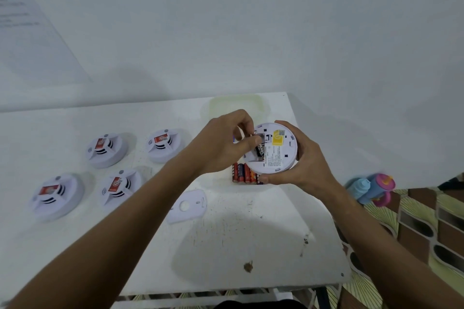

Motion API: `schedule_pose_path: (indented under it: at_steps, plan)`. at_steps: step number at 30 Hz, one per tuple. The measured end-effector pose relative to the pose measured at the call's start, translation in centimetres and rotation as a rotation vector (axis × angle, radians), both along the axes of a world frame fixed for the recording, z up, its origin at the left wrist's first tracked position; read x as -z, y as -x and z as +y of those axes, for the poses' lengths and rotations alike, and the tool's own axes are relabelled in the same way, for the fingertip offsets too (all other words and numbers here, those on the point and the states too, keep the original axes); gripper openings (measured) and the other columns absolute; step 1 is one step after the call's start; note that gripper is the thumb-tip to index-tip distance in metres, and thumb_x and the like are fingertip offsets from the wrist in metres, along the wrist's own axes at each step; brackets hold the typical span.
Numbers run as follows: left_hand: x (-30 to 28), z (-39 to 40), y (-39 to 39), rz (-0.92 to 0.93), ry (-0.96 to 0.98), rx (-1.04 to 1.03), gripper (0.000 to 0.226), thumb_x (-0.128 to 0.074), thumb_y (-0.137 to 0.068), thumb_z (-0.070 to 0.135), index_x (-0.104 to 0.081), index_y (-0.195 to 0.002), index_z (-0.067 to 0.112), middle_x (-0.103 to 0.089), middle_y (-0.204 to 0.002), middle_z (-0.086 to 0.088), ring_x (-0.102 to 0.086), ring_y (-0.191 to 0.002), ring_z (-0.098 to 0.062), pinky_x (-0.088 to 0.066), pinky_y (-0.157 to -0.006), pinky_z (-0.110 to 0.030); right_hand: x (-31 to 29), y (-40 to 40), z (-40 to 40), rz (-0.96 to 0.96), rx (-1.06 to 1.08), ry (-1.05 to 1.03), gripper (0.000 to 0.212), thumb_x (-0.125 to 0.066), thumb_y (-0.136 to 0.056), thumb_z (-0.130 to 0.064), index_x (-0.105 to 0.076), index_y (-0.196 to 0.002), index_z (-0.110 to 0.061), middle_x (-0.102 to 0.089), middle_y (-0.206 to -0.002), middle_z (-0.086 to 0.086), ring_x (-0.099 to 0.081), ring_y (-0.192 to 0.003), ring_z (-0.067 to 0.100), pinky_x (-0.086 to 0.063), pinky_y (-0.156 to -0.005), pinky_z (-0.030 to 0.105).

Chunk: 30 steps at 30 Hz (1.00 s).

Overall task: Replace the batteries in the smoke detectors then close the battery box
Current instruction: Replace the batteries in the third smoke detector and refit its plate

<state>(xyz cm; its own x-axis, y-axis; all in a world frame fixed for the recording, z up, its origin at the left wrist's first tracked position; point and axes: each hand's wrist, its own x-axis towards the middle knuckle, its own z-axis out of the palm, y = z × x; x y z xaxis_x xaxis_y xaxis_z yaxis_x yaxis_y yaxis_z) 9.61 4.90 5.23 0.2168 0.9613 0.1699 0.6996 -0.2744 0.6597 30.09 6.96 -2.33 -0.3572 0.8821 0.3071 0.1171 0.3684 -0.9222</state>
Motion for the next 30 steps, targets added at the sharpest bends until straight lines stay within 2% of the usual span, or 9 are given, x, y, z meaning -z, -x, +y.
schedule_pose_path:
  at_steps: [5,7,14,17,20,23,25,28,30]
  plan:
    - [-0.1,2.4,0.2,-0.336,0.028,-0.113,0.022,-0.075,-0.083,0.017,-0.062,-0.099,0.011,-0.069,-0.084,0.003,-0.064,-0.071,-0.003,-0.051,-0.066,-0.016,0.7,-0.9,0.7,0.013,0.072,0.047,0.098,-0.096,-0.047,-0.022,-0.053,-0.135,-0.02,-0.067,-0.124,-0.006,-0.061,-0.118,0.017,-0.054,-0.097,0.036]
    - [0.8,4.4,1.2,-0.363,0.015,-0.236,0.019,-0.076,-0.082,0.019,-0.067,-0.096,0.011,-0.072,-0.086,0.0,-0.068,-0.077,-0.011,-0.056,-0.074,-0.024,1.1,-1.6,0.8,0.005,0.108,0.067,0.101,-0.096,-0.046,-0.025,-0.052,-0.136,-0.018,-0.066,-0.126,-0.005,-0.059,-0.121,0.018,-0.053,-0.1,0.041]
    - [5.1,9.7,2.7,0.151,0.165,-0.244,0.02,-0.068,-0.087,0.024,-0.072,-0.103,0.013,-0.072,-0.099,-0.003,-0.065,-0.093,-0.016,-0.046,-0.078,-0.021,1.9,-3.1,0.6,-0.014,0.163,0.096,0.1,-0.095,-0.047,-0.033,-0.051,-0.136,-0.021,-0.065,-0.126,-0.008,-0.058,-0.122,0.017,-0.053,-0.101,0.045]
    - [6.2,10.6,2.1,0.329,0.249,-0.204,0.022,-0.067,-0.088,0.027,-0.072,-0.107,0.016,-0.071,-0.105,-0.002,-0.064,-0.099,-0.018,-0.05,-0.092,-0.036,1.8,-3.2,0.4,-0.008,0.157,0.096,0.094,-0.095,-0.048,-0.029,-0.052,-0.133,-0.028,-0.065,-0.124,-0.012,-0.059,-0.121,0.015,-0.054,-0.099,0.036]
    - [6.7,10.6,1.7,0.452,0.258,-0.171,0.026,-0.062,-0.092,0.03,-0.069,-0.114,0.02,-0.069,-0.112,0.003,-0.059,-0.108,-0.018,-0.042,-0.097,-0.037,1.6,-3.1,0.2,0.009,0.144,0.104,0.092,-0.094,-0.048,-0.026,-0.052,-0.13,-0.032,-0.066,-0.122,-0.016,-0.059,-0.12,0.011,-0.054,-0.095,0.026]
    - [6.6,9.9,1.9,0.448,0.21,-0.203,0.032,-0.058,-0.094,0.033,-0.062,-0.122,0.02,-0.069,-0.111,0.002,-0.058,-0.109,-0.02,-0.036,-0.096,-0.036,1.6,-3.0,-0.1,0.015,0.126,0.107,0.091,-0.094,-0.05,-0.016,-0.052,-0.129,-0.031,-0.066,-0.121,-0.018,-0.06,-0.118,0.008,-0.052,-0.091,0.02]
    - [6.1,8.7,2.2,0.332,0.166,-0.228,0.032,-0.059,-0.093,0.033,-0.063,-0.121,0.019,-0.069,-0.108,0.002,-0.06,-0.099,-0.02,-0.043,-0.095,-0.035,1.6,-3.0,-0.5,0.018,0.116,0.106,0.091,-0.094,-0.05,-0.016,-0.052,-0.129,-0.032,-0.066,-0.12,-0.018,-0.06,-0.117,0.007,-0.052,-0.089,0.018]
    - [5.0,5.9,2.5,0.153,0.083,-0.247,0.031,-0.063,-0.091,0.033,-0.066,-0.118,0.019,-0.069,-0.101,0.004,-0.057,-0.077,-0.012,-0.043,-0.07,-0.011,1.6,-3.2,-1.0,0.022,0.119,0.109,0.093,-0.095,-0.046,-0.024,-0.052,-0.128,-0.033,-0.066,-0.12,-0.018,-0.06,-0.116,0.005,-0.052,-0.089,0.017]
    - [4.6,3.7,2.5,0.168,0.056,-0.231,0.028,-0.064,-0.09,0.033,-0.067,-0.115,0.019,-0.07,-0.095,0.006,-0.056,-0.074,-0.008,-0.039,-0.067,-0.01,1.8,-3.4,-1.2,0.025,0.124,0.11,0.094,-0.095,-0.046,-0.017,-0.052,-0.129,-0.031,-0.066,-0.119,-0.021,-0.06,-0.115,0.003,-0.051,-0.089,0.016]
